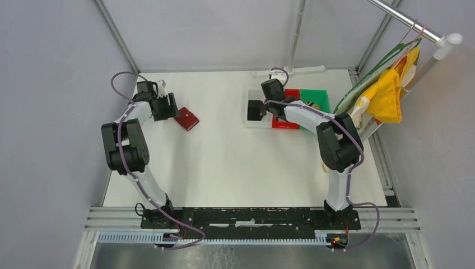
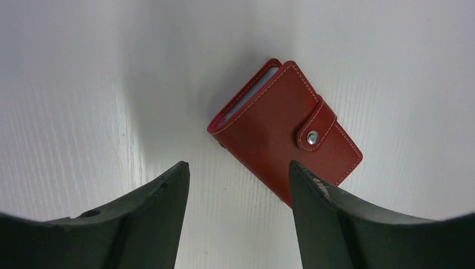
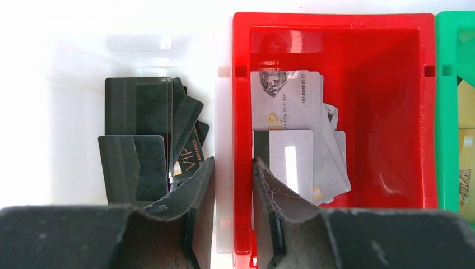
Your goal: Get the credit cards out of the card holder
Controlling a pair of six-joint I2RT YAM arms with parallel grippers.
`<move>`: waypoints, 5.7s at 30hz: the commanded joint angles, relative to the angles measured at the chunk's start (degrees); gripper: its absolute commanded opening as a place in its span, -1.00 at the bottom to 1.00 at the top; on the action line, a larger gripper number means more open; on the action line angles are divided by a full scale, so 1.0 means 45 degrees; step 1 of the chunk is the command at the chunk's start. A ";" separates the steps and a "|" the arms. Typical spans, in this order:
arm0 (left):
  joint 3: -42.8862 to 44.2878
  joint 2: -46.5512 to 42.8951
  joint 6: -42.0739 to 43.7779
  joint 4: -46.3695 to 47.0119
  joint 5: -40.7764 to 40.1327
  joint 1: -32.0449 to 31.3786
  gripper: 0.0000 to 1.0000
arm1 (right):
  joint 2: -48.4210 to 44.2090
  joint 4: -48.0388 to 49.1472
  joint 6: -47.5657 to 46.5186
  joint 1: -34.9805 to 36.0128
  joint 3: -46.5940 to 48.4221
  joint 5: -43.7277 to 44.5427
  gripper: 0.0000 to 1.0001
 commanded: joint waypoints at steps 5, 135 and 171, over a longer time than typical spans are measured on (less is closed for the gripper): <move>0.1653 0.1092 0.0806 0.0635 0.1023 0.0029 0.32 | 0.1109 -0.0743 0.1540 0.1379 0.1576 -0.1391 -0.83; 0.1207 -0.7424 0.6184 -0.8907 0.4527 -0.1242 0.99 | -0.0509 -0.0204 0.0923 0.9480 -0.3061 -0.0658 0.95; -0.1963 -0.9101 0.1253 -0.6761 1.2000 -0.1259 0.99 | -0.5531 0.4929 -0.1425 0.9057 -0.2150 0.0040 0.24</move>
